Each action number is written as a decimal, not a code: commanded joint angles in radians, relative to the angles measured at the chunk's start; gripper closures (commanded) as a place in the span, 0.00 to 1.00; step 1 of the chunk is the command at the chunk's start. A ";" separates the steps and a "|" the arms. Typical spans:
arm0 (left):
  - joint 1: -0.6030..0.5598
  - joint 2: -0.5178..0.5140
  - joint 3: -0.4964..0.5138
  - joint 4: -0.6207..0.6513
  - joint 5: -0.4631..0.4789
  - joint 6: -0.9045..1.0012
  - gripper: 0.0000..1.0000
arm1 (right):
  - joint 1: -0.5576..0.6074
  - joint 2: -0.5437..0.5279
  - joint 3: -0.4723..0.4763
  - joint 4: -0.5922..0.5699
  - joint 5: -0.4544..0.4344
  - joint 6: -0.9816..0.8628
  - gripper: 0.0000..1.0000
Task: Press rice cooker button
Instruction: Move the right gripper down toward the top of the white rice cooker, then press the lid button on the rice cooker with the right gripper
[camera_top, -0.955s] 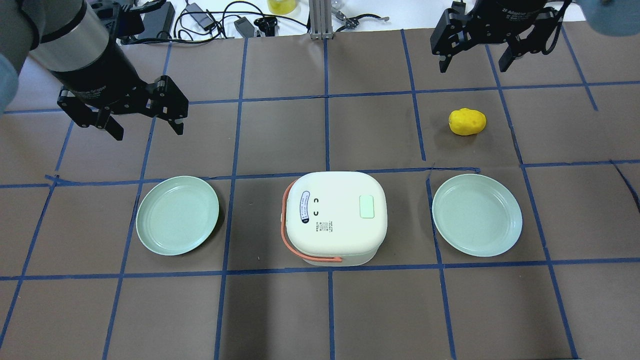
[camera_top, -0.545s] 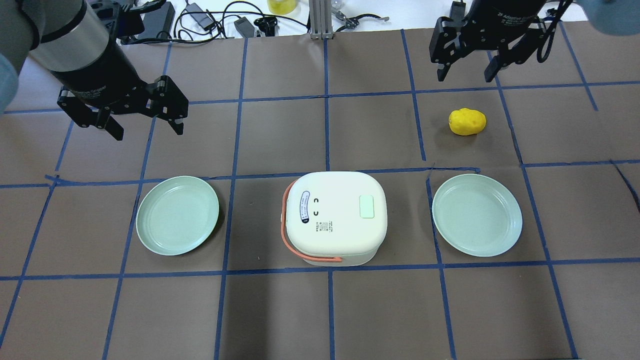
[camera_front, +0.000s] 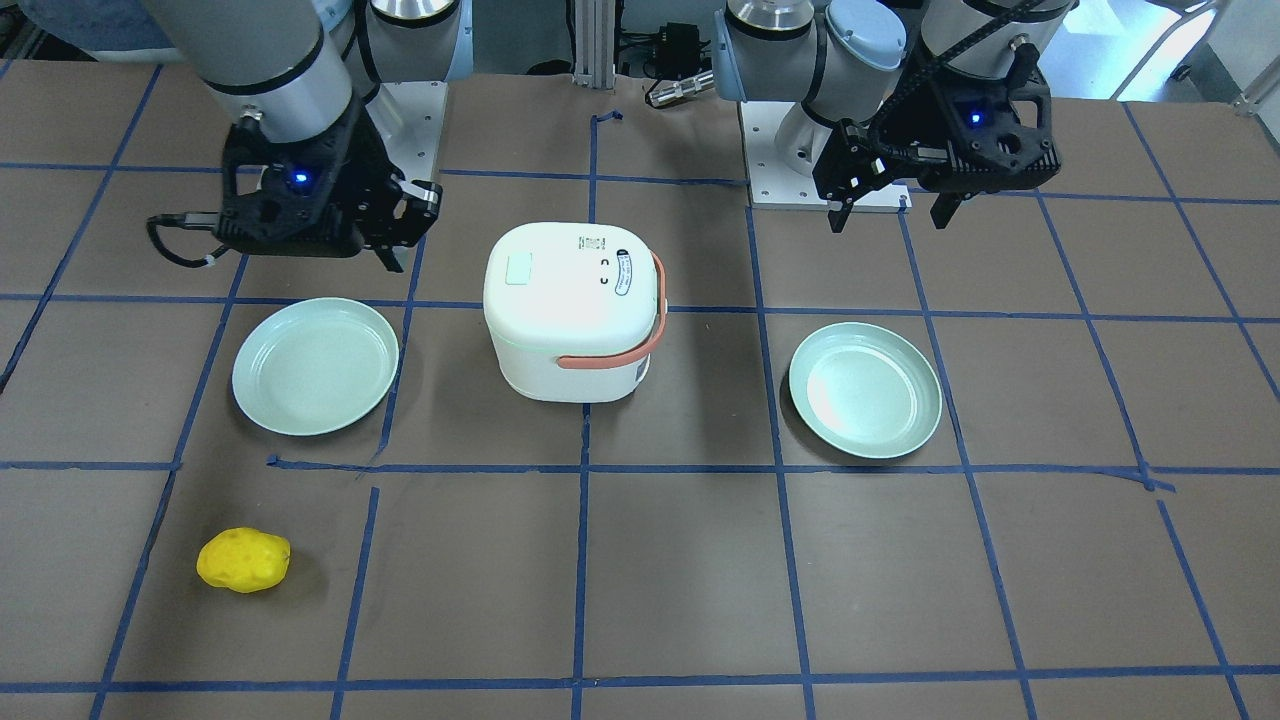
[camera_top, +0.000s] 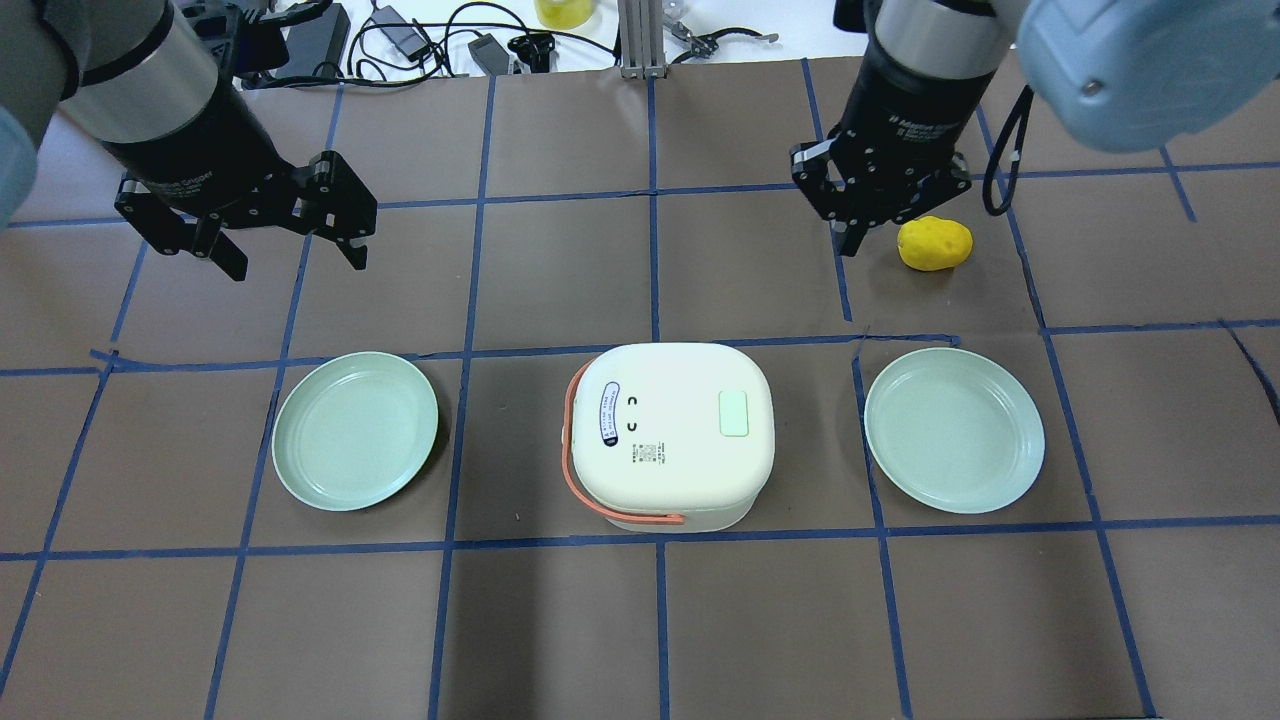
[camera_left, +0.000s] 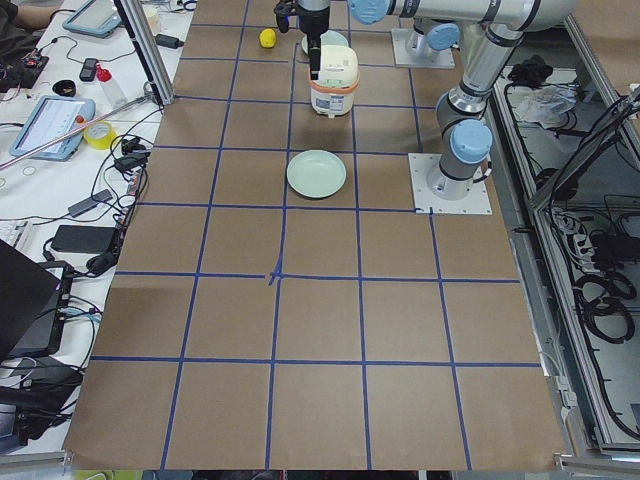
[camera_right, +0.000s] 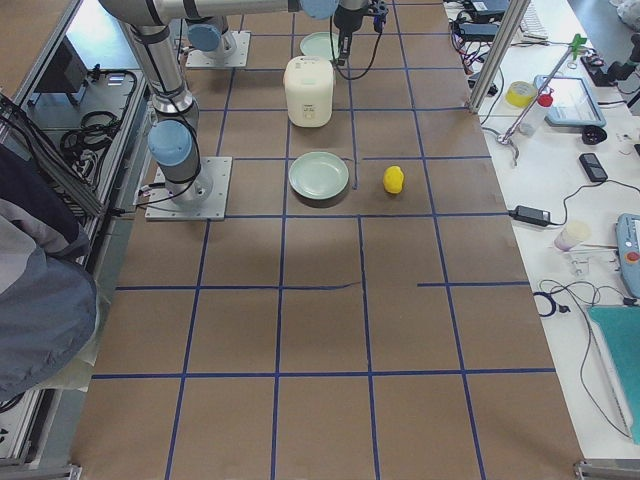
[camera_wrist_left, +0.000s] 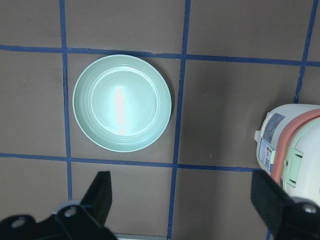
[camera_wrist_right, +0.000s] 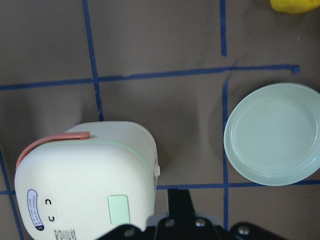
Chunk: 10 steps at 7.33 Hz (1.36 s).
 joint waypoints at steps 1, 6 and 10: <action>0.000 0.000 0.000 0.000 0.000 0.000 0.00 | 0.109 -0.001 0.108 -0.049 -0.012 0.095 1.00; 0.000 0.000 0.000 0.000 0.000 -0.001 0.00 | 0.199 -0.001 0.298 -0.270 -0.022 0.166 1.00; 0.000 0.000 0.000 0.000 0.000 0.000 0.00 | 0.198 -0.003 0.268 -0.268 -0.066 0.163 0.02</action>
